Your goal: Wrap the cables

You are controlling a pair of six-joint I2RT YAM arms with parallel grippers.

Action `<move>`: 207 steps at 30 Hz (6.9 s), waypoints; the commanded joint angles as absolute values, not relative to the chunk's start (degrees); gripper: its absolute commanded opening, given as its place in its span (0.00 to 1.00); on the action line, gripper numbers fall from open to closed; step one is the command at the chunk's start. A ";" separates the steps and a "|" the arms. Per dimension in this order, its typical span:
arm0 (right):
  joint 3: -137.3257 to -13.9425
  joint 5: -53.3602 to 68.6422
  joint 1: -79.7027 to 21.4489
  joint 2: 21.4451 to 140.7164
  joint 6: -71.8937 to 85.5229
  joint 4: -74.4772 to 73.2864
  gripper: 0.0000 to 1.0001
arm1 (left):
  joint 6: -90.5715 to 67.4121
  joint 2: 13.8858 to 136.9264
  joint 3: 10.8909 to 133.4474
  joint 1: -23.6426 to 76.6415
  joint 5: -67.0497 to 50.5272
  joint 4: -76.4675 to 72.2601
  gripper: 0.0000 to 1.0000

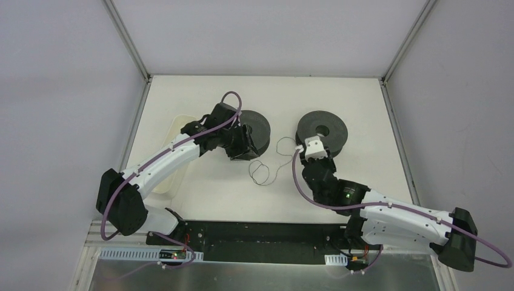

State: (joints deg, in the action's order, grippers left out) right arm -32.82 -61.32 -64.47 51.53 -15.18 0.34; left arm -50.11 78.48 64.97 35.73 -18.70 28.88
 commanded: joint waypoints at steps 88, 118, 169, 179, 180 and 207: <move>-43.76 1.25 -64.40 51.22 -3.82 1.44 0.00 | -12.42 56.99 64.68 41.26 -2.17 24.88 0.44; -46.88 9.44 -60.08 46.30 12.74 -3.68 0.02 | 0.20 58.07 52.65 41.39 -44.55 0.31 0.00; -53.07 -23.56 -52.73 35.43 14.09 -25.22 0.00 | 42.03 86.12 50.62 49.01 16.26 -3.96 0.57; -53.45 -26.51 -52.68 30.40 15.03 -28.92 0.00 | 48.04 95.22 50.71 48.99 25.27 -17.06 0.56; -53.44 -26.63 -52.65 30.18 15.22 -29.16 0.00 | 47.83 95.77 50.91 48.97 25.47 -17.43 0.51; -45.40 -6.42 -52.71 30.78 10.87 -15.71 0.00 | 7.23 68.75 61.58 45.39 -5.60 23.95 0.00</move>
